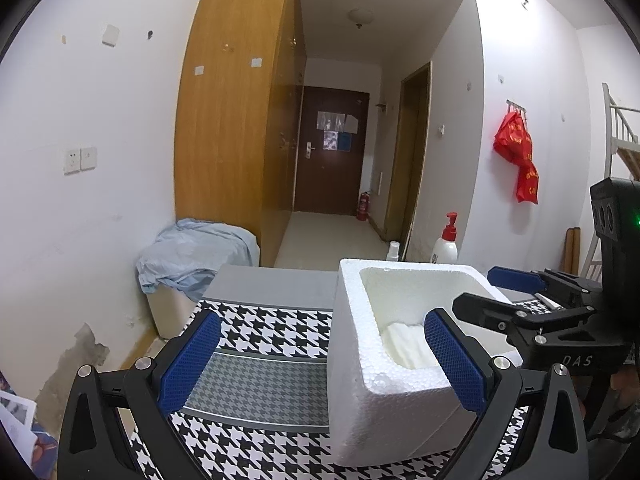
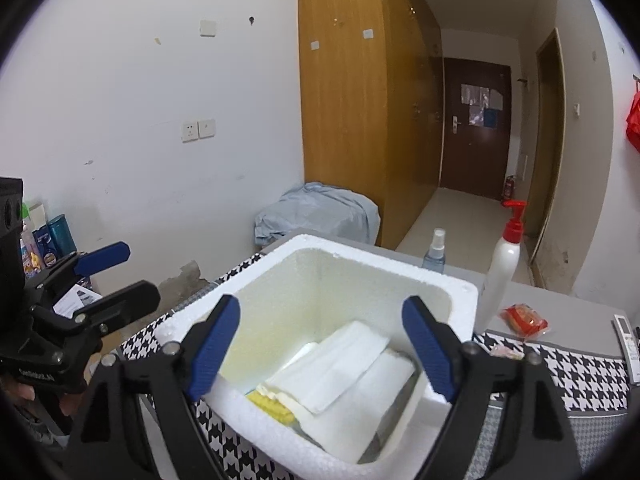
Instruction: Organize soft objects
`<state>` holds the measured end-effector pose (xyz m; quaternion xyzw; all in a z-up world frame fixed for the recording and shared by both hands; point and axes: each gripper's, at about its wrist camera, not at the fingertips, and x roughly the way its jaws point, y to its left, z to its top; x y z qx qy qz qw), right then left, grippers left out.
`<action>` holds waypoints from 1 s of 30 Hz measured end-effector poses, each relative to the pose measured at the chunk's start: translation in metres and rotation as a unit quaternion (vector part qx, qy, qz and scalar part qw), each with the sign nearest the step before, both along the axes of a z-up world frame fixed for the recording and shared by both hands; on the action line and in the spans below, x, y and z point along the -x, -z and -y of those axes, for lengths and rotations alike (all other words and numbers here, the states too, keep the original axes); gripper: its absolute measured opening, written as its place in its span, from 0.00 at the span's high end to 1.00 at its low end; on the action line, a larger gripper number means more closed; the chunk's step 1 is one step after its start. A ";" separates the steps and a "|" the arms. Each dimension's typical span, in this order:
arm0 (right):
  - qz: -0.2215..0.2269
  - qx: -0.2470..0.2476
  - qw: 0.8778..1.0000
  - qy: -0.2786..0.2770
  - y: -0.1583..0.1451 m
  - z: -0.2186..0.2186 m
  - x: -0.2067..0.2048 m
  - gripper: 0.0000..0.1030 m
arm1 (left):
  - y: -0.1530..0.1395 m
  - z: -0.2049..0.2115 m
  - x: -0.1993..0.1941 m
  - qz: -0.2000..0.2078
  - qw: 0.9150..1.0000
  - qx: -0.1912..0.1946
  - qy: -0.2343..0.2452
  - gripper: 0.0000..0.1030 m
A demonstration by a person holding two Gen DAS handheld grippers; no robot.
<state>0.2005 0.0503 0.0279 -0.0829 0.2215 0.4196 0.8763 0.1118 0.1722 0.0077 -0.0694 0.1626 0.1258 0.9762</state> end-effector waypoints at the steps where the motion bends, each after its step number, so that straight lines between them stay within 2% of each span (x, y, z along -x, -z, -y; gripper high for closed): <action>1: 0.000 0.001 1.000 0.000 0.000 0.000 0.001 0.16 | 0.000 0.000 0.000 -0.001 1.000 0.000 0.000 0.01; 10: 0.017 -0.002 1.000 0.003 -0.005 0.009 0.008 0.16 | -0.004 0.010 0.001 -0.002 1.000 0.002 0.006 0.01; 25: 0.043 -0.026 0.998 0.023 -0.015 0.054 0.023 0.16 | -0.016 0.042 -0.002 0.007 1.000 -0.009 0.022 0.01; 27: 0.047 -0.031 0.998 0.024 -0.017 0.061 0.025 0.14 | -0.018 0.048 -0.003 0.009 1.000 -0.012 0.026 0.01; 29: 0.051 -0.036 0.998 0.026 -0.018 0.067 0.028 0.01 | -0.020 0.054 -0.004 0.010 0.999 -0.018 0.030 0.01; 30: 0.054 -0.039 0.997 0.028 -0.018 0.071 0.029 0.00 | -0.021 0.057 -0.004 0.011 0.999 -0.019 0.031 0.01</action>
